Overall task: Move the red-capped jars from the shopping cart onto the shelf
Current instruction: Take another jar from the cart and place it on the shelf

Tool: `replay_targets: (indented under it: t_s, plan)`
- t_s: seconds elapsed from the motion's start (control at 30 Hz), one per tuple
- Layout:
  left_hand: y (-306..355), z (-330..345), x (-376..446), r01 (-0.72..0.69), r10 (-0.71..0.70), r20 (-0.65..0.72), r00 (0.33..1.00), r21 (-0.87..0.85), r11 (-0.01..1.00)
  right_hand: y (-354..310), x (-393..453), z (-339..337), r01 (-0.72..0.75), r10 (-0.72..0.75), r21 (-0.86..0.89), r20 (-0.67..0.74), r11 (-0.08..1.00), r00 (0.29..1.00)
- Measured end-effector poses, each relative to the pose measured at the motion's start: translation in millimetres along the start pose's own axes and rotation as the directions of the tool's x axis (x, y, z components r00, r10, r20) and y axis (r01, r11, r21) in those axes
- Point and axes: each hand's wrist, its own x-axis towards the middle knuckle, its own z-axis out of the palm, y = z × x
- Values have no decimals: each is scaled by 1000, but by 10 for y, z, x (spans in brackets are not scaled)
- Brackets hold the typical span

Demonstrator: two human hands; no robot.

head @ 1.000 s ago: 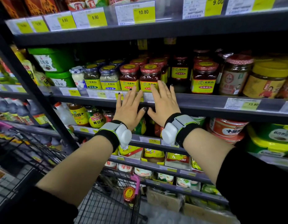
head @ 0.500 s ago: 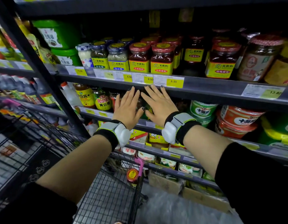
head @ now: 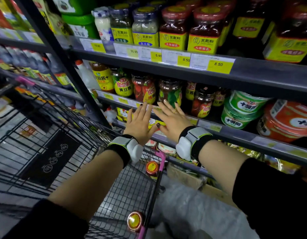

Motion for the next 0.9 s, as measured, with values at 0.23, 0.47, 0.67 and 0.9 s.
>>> replay_targets:
  t_s: [0.23,0.47,0.67,0.9]
  plan:
    - [-194,368,-109,43,-37,114,993,-52,998,-61,136,422,16,-17,10,142,1000,990]
    - [-425,813,-325,126,-110,227,968,-58,990,-168,243,891,55,-70,60,299,997,952]
    - [-603,1142,-554,234,-192,331,924,-91,968,-346,345,1330,85,-112,83,405,993,908]
    - [-721,1453,-839,355,-286,432,855,-87,931,-542,373,1700,148,-186,115,503,982,844]
